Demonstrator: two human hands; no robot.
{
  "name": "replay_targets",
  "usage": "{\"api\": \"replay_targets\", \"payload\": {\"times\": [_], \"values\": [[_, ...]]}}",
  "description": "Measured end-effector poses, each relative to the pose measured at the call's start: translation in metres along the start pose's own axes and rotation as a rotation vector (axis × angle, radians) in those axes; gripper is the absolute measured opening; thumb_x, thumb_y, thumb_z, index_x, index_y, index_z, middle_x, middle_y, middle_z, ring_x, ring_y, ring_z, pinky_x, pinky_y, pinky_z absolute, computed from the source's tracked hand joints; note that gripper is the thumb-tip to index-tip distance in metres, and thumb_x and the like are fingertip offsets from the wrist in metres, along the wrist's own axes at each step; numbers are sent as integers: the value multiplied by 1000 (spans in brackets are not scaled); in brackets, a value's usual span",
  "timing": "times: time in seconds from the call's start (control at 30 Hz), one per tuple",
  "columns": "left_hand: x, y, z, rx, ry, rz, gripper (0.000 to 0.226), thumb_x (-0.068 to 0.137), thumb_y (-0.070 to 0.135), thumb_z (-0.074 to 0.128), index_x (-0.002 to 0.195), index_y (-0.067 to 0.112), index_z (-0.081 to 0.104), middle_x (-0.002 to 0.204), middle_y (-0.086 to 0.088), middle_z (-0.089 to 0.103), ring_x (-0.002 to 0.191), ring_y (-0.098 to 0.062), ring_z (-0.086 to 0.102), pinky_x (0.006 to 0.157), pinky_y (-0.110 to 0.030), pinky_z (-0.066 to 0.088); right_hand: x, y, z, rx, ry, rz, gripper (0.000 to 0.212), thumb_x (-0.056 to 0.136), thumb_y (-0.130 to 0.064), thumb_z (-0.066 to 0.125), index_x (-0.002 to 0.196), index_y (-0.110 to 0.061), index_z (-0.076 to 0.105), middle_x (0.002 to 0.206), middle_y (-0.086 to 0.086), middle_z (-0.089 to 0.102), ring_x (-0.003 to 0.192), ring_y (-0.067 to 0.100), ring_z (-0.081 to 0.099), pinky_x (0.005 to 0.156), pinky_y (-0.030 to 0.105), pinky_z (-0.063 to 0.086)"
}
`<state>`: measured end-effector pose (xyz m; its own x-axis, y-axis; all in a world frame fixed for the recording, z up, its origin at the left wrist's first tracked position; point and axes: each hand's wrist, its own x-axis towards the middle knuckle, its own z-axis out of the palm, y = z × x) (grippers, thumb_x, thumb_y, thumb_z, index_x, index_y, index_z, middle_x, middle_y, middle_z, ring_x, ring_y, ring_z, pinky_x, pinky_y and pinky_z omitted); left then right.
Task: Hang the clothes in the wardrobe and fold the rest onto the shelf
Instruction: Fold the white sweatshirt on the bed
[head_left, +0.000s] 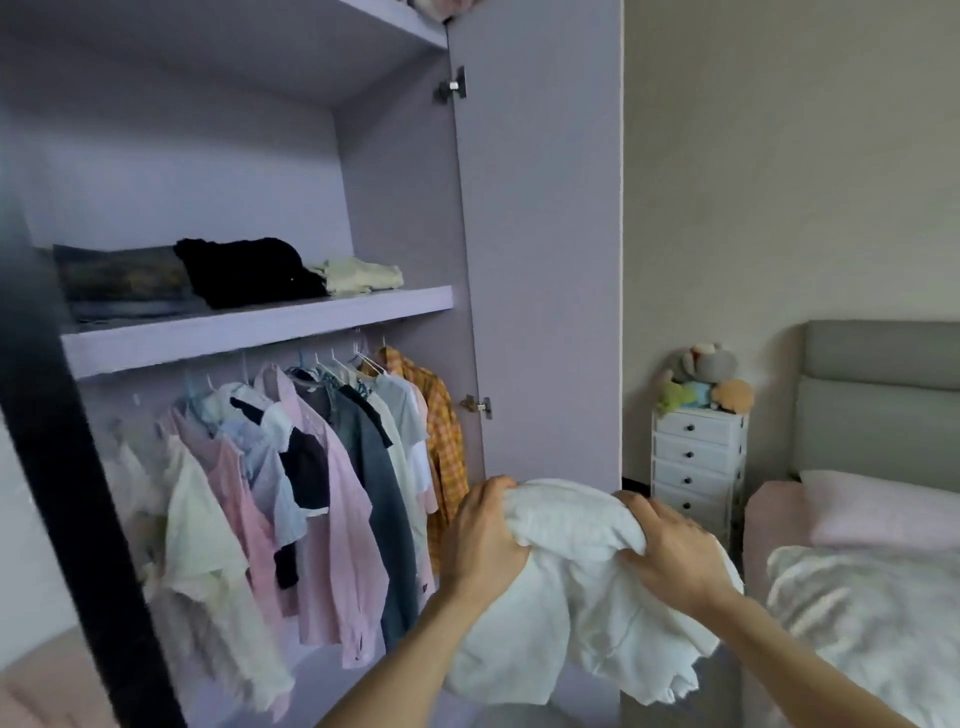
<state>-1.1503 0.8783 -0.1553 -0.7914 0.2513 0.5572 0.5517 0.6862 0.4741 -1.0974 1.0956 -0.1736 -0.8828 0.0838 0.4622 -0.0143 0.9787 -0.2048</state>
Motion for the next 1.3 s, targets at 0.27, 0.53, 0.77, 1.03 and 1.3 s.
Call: {"api": "replay_targets", "payload": {"times": [0.27,0.53,0.77,1.03,1.3], "values": [[162,-23,-34,-24,196,25,60,67,20,78,120,24,50,115,10,55,105,-12,52,78,-19,37,185,-3,-12,168,180,-197,54,84,-25,57,135,-30,39,109,0,58,98,26,56,77,31,33],[301,-69,-101,-142,467,119,80,67,18,82,133,31,37,129,10,47,113,-8,47,91,-21,37,368,-66,-22,251,402,-351,51,87,-31,57,134,-35,38,106,-2,56,98,24,54,81,32,30],[439,-129,-169,-81,633,203,79,73,25,75,129,49,25,132,10,42,108,-5,42,86,-24,33,553,-141,-46,182,504,-462,45,89,-36,52,130,-34,35,109,-3,55,99,23,54,87,35,31],[582,-210,-233,-16,717,167,80,77,31,72,138,41,22,142,4,38,127,-17,38,94,-28,31,740,-223,-69,96,358,-563,40,88,-38,56,122,-33,37,102,-9,56,87,17,50,71,32,33],[670,-310,-228,77,735,-80,71,79,38,69,134,34,24,131,-8,46,116,-26,47,84,-31,36,882,-281,-11,257,-6,-718,52,84,-24,66,132,-32,44,124,-8,55,115,17,51,101,39,39]]}}
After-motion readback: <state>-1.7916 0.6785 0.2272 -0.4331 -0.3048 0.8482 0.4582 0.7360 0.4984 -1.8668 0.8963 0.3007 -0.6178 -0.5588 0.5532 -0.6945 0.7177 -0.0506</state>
